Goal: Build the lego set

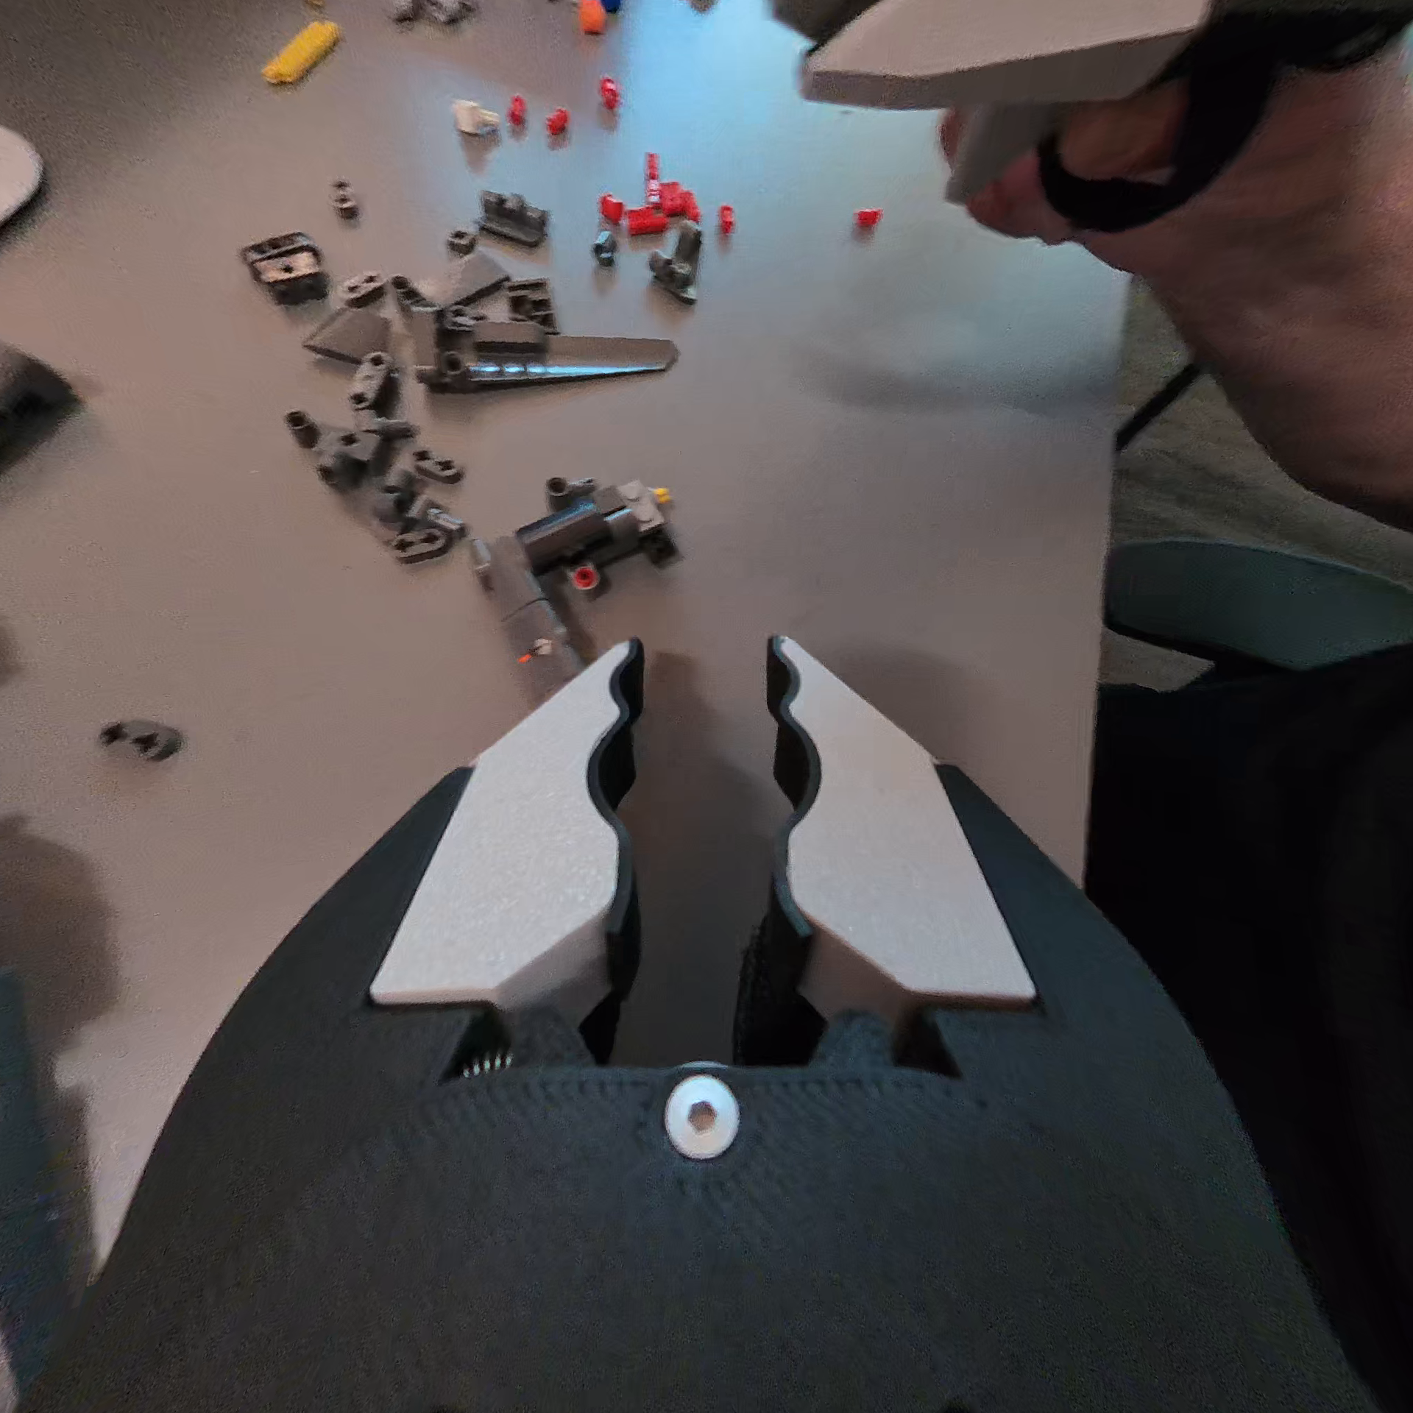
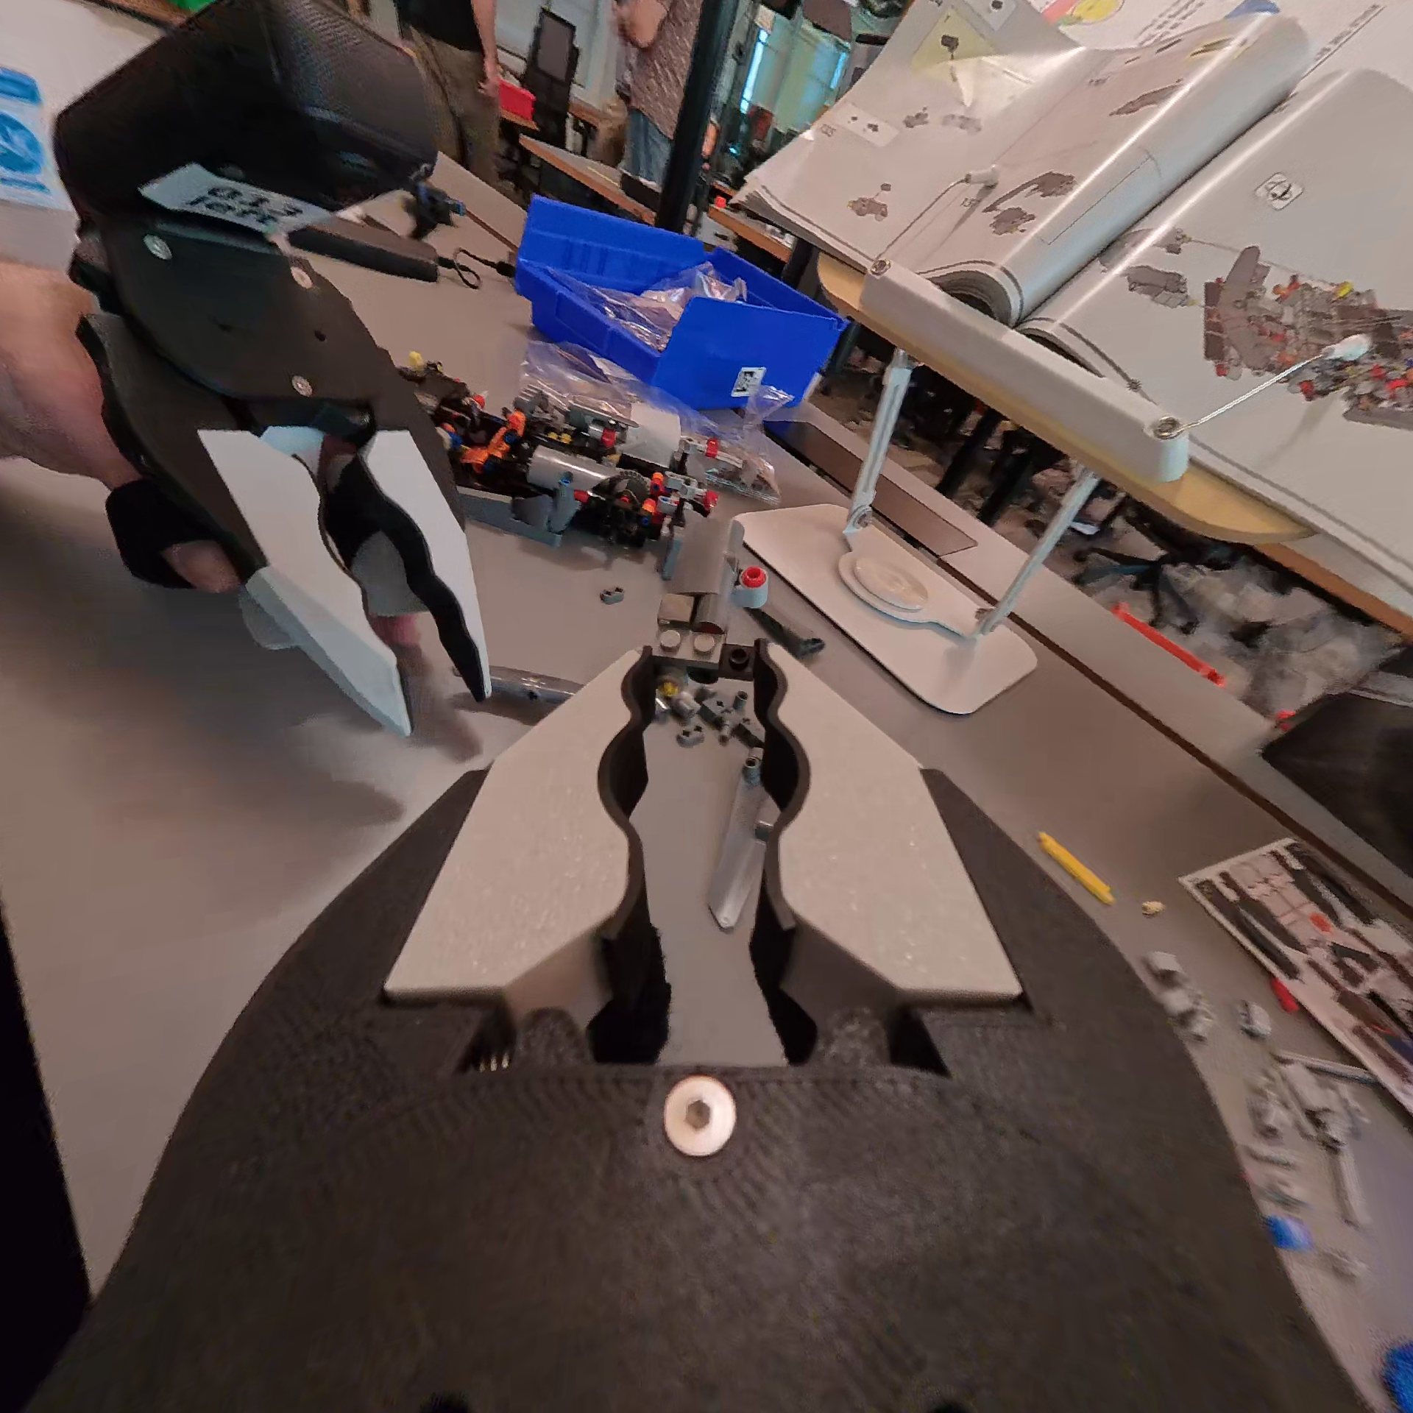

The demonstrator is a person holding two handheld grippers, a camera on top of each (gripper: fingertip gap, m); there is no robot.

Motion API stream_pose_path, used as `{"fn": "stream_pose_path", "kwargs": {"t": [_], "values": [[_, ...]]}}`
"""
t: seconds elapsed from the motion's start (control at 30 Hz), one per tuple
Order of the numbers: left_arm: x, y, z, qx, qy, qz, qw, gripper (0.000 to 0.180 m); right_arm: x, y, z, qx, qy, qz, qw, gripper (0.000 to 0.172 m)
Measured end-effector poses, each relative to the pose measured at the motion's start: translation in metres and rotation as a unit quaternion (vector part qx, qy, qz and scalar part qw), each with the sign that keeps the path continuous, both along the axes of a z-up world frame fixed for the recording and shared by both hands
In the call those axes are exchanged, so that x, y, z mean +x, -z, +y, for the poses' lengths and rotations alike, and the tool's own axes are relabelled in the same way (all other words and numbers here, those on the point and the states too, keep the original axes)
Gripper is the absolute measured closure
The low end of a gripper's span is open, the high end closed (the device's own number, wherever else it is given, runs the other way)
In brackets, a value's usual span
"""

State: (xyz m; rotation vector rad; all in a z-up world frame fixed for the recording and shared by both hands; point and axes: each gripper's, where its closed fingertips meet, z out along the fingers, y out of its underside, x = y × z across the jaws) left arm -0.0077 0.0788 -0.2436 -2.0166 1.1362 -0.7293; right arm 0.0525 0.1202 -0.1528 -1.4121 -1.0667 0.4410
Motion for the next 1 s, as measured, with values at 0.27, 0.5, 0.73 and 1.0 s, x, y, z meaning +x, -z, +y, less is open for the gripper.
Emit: {"fn": "stream_pose_path", "kwargs": {"t": [0.27,0.5,0.73,1.0], "values": [[-0.013,-0.037,0.006,0.110,0.017,-0.017,0.994,0.150,-0.001,-0.011,-0.012,-0.181,-0.139,0.155,0.961,0.149],[-0.006,-0.101,0.022,0.317,0.028,-0.027,0.947,0.149,-0.012,-0.005,-0.019,-0.289,-0.239,0.170,0.912,0.149],[0.014,-0.101,0.018,0.492,0.110,0.077,0.860,0.147,-0.030,0.015,-0.019,-0.314,-0.256,0.078,0.911,0.149],[0.018,-0.085,0.020,0.574,0.143,0.129,0.796,0.151,-0.041,0.021,-0.028,-0.348,-0.295,0.040,0.889,0.149]]}}
